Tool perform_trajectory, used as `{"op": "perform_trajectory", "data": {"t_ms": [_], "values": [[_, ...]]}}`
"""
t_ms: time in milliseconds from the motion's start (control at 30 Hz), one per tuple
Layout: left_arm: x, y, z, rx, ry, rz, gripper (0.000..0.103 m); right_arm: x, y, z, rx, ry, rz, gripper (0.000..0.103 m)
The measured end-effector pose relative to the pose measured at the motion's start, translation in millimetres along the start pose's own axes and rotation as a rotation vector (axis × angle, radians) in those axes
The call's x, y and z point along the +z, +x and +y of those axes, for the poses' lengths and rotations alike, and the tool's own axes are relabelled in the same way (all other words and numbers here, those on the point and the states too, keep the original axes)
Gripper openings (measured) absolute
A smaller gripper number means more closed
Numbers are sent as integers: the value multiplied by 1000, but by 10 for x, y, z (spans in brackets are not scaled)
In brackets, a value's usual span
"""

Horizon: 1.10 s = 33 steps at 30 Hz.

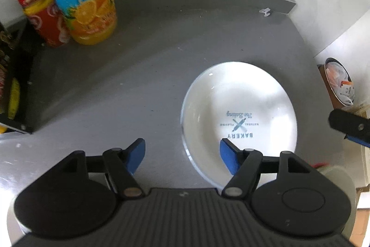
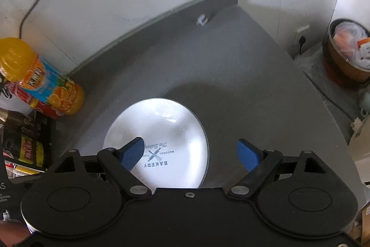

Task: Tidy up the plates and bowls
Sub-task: 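Move both grippers to the rim of the white 'BAKERY' plate, then close the right gripper on the 'BAKERY' plate rim while the left gripper also closes on it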

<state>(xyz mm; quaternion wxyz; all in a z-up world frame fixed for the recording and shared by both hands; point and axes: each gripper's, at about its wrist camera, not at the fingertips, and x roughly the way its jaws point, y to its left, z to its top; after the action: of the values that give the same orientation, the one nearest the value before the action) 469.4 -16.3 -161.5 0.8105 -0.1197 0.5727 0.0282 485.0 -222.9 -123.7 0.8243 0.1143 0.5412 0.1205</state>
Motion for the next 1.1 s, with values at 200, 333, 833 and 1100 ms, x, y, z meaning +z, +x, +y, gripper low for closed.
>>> {"op": "perform_trajectory", "data": {"t_ms": [200,333,833,1100], "values": [[87,172,-22,13,-24,18,69,71,269,-74,-22,0,81,57],[98,261,32,11,-50,34,66,85,389,-59,-40,-18,119,54],[46,444,142,-55,-161,63,46,105,766,-100,-53,12,220,35],[7,426,292,-124,-202,90,17,94,817,140,-63,-89,206,26]]}}
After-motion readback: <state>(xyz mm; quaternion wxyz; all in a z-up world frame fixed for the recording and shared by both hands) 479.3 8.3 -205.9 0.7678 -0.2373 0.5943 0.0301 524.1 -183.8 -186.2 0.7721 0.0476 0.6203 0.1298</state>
